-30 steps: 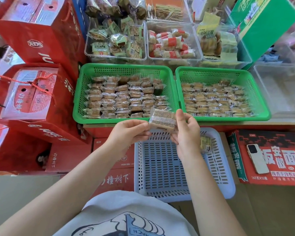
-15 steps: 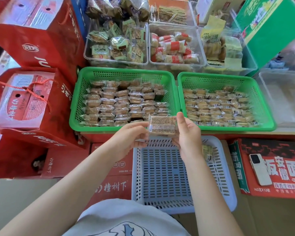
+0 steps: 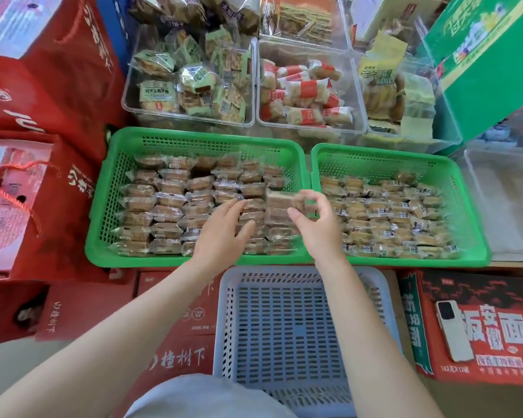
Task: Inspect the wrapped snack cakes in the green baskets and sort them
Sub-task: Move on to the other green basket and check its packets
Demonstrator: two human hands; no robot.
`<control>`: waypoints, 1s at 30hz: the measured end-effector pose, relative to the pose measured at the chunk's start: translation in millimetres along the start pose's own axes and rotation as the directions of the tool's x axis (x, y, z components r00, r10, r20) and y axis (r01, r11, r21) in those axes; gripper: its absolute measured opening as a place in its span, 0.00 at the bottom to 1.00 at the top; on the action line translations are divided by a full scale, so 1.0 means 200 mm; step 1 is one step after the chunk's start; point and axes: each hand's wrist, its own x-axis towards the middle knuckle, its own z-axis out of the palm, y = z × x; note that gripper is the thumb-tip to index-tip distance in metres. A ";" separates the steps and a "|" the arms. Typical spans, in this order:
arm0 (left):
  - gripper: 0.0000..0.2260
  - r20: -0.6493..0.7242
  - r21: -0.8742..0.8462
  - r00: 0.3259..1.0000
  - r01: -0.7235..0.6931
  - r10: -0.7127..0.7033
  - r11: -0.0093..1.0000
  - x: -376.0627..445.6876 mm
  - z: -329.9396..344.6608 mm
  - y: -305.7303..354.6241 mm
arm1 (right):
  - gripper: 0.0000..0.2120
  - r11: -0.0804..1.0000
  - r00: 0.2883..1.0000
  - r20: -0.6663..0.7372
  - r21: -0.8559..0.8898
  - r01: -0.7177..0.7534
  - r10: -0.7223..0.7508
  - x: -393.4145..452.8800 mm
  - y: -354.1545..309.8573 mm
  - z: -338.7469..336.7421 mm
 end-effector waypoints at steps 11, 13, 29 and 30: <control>0.32 0.199 0.463 0.980 -0.111 0.018 0.879 0.08 0.16 -0.18 | 0.13 0.440 0.868 0.278 -0.774 0.456 -0.411 0.49 0.09 0.15; 0.35 0.202 0.468 0.979 -0.105 0.010 0.878 0.08 0.16 -0.18 | 0.14 0.395 0.863 0.341 -0.783 0.481 -0.374 0.53 0.14 0.20; 0.32 0.203 0.469 0.979 -0.106 0.010 0.877 0.08 0.16 -0.17 | 0.10 0.181 0.897 0.438 -0.879 0.441 -0.061 0.62 -0.04 0.25; 0.32 0.205 0.473 0.979 -0.108 0.010 0.874 0.08 0.16 -0.17 | 0.09 0.207 0.902 0.416 -0.878 0.431 -0.113 0.64 -0.04 0.25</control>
